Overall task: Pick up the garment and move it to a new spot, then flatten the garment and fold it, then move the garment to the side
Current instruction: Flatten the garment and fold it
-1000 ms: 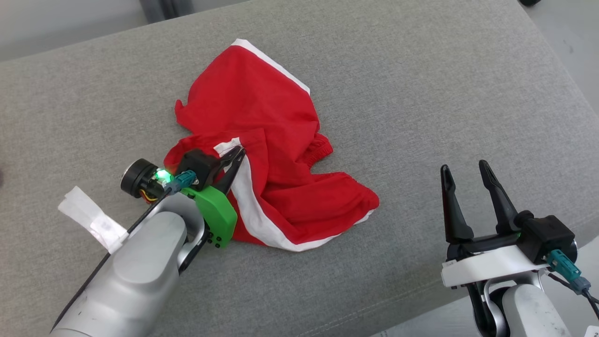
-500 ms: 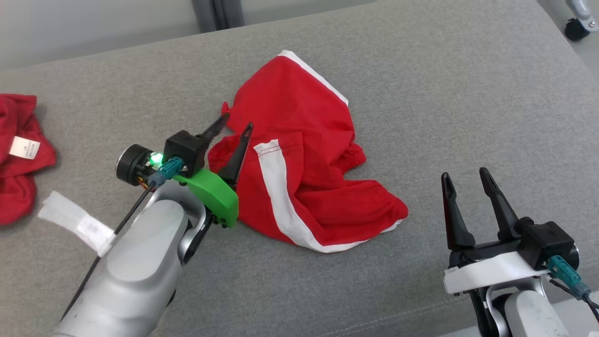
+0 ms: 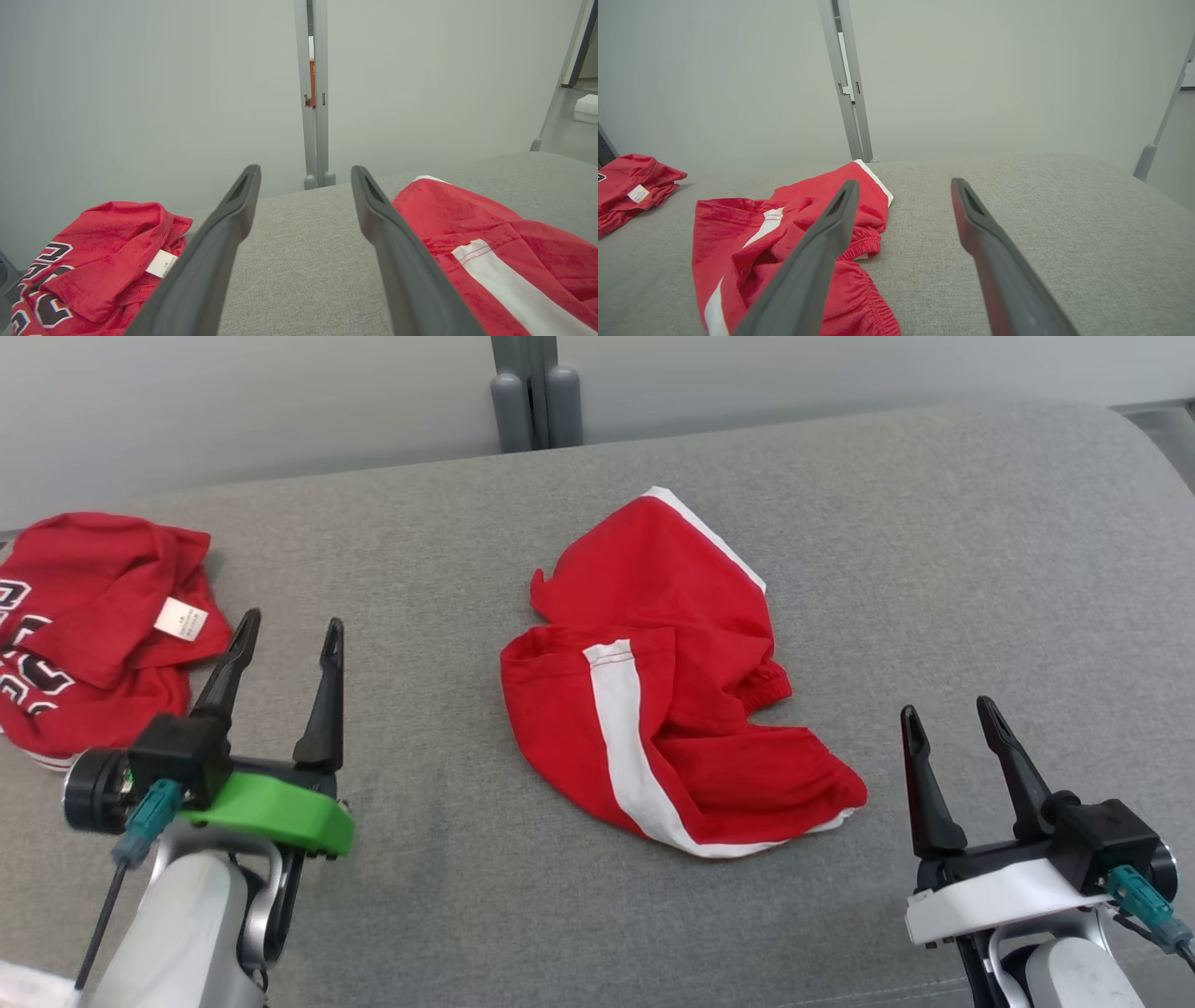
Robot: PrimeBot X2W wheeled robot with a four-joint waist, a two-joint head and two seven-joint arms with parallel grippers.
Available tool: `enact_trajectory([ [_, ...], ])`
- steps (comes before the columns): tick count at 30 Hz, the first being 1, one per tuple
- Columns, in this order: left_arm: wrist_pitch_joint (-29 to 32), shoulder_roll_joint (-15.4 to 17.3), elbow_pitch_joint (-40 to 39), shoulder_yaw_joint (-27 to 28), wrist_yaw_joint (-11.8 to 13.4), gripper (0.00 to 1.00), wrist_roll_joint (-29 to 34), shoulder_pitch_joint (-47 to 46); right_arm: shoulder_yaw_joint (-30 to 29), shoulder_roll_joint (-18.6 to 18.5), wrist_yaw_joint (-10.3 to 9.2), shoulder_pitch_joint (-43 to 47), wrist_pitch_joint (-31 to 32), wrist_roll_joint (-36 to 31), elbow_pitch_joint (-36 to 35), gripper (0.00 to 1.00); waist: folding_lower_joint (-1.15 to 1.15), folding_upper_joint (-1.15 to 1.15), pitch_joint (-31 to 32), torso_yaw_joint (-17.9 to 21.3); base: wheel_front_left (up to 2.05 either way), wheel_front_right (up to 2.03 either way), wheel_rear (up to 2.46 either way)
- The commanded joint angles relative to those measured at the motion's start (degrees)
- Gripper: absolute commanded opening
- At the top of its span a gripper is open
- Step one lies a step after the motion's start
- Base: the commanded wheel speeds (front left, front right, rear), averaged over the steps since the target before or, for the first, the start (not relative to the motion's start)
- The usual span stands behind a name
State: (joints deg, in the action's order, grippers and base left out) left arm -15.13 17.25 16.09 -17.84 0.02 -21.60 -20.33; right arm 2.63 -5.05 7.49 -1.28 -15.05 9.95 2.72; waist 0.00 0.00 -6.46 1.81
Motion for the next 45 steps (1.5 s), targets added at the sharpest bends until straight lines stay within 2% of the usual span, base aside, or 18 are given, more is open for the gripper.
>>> enact_trajectory([
  [1, 0.0, 0.4, -1.3, 1.7, 0.2, 1.0, 0.8, 2.9, 0.1, -0.4, 0.01, 0.9, -0.2, -0.2, 0.1, 1.0, 0.0, 0.0, 2.5, -2.5, 0.0, 0.0, 0.0],
  [8, 0.0, -0.6, -6.5, 8.5, -0.9, 1.0, 2.9, 12.5, 1.0, -1.3, 0.01, 2.2, -0.2, 0.1, 0.9, 1.0, 0.0, 0.0, 4.3, -4.7, 0.0, 0.0, 0.0],
  [19, 0.0, -5.0, -8.4, 14.8, -2.8, 1.0, 4.4, 21.3, 1.8, -1.7, 0.01, 4.3, -0.2, 0.7, 1.6, 1.0, 0.0, 0.0, 6.2, -5.6, 0.0, 0.0, 0.0],
  [33, 0.0, -7.8, -8.3, 19.0, -5.5, 1.0, 7.1, 23.1, 2.1, -1.7, 0.01, 4.8, -0.2, 1.2, 2.5, 1.0, 0.0, 0.0, 6.8, -5.4, 0.0, 0.0, 0.0],
  [45, 0.0, -9.2, -7.7, 20.3, -6.7, 1.0, 8.6, 22.5, 2.0, -1.7, 0.01, 4.6, -0.2, 1.3, 2.9, 1.0, 0.0, 0.0, 6.5, -5.5, 0.0, 0.0, 0.0],
])
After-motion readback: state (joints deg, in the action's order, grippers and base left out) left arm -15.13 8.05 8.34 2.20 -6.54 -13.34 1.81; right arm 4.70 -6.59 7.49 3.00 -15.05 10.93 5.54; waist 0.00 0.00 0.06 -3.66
